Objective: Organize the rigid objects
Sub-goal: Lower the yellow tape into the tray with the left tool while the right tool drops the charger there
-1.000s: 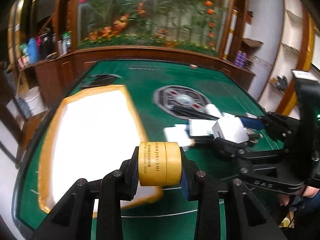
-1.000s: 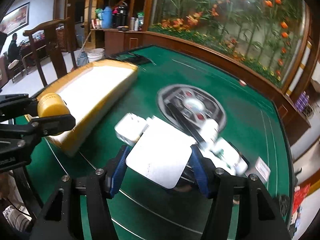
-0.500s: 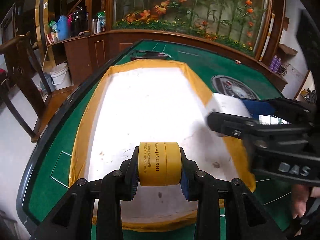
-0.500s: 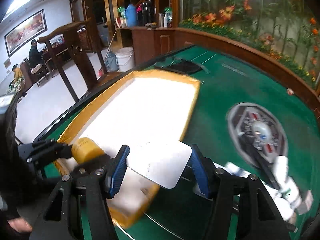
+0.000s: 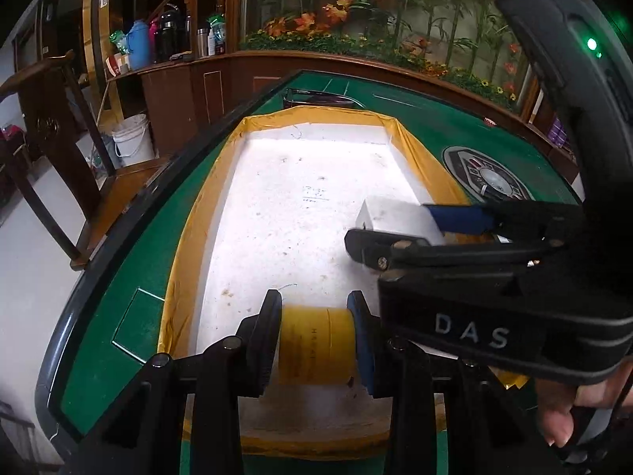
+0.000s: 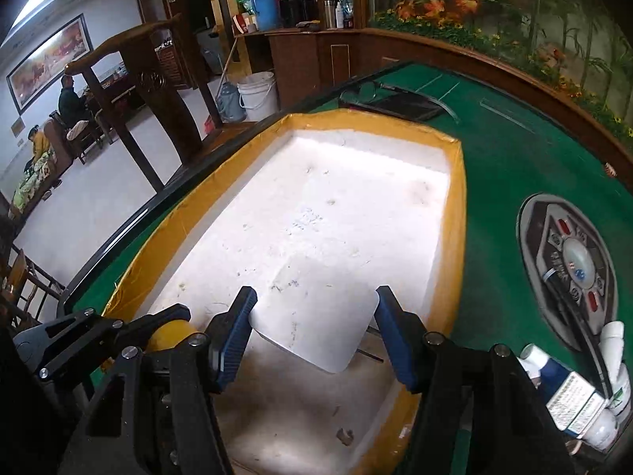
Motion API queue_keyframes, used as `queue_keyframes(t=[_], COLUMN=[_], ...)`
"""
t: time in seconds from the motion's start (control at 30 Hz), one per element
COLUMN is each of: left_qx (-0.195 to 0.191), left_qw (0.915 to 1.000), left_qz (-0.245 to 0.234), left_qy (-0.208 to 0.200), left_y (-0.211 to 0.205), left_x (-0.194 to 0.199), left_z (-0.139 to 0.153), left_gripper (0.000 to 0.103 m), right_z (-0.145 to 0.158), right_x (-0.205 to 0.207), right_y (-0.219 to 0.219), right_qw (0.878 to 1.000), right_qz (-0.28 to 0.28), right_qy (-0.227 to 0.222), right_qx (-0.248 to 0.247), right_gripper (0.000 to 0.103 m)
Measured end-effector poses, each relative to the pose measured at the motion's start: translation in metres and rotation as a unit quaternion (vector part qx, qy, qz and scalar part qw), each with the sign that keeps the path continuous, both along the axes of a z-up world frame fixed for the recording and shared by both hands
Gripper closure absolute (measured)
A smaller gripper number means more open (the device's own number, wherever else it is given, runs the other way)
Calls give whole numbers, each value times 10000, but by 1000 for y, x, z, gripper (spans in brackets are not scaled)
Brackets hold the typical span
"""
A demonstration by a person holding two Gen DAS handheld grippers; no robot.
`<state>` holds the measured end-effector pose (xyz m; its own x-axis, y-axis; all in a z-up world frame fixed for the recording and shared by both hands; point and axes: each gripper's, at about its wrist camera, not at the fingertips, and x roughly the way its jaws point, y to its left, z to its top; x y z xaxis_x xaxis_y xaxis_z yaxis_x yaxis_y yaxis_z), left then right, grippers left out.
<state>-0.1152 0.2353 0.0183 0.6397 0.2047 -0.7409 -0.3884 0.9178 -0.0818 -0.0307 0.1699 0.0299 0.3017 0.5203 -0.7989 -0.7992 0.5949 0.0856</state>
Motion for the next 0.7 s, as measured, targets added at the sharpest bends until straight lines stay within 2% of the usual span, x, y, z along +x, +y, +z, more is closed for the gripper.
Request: queue_keyframes(t=[0.03, 0.1, 0.17, 0.2, 0.3, 0.5, 0.7], left_qx=[13, 49, 110, 170, 339, 655, 1052], left_qw=[10000, 10000, 9999, 9997, 9993, 9976, 9941], left_qz=[19, 73, 124, 140, 145, 222, 241], left_qy=[3, 11, -14, -55, -39, -7, 40], left_y=[0, 0, 0, -1, -5, -11, -22], left_x=[-1, -1, -2, -3, -3, -4, -5], left_z=[0, 1, 2, 4, 4, 6, 7], left_gripper=[65, 56, 32, 29, 27, 23, 22], right_z=[-2, -4, -3, -2, 1, 15, 32], right_x=[0, 2, 2, 1, -1, -1, 7], right_y=[0, -1, -3, -4, -7, -22, -63], right_qw=[10000, 9999, 9998, 9998, 9997, 9988, 9967], right_qz=[18, 43, 79, 110, 108, 64, -41], right_qy=[46, 101, 132, 154, 111, 17, -159], right_qx=[8, 26, 84, 112, 213, 484, 795], right_gripper=[43, 43, 42, 42, 37, 36, 36])
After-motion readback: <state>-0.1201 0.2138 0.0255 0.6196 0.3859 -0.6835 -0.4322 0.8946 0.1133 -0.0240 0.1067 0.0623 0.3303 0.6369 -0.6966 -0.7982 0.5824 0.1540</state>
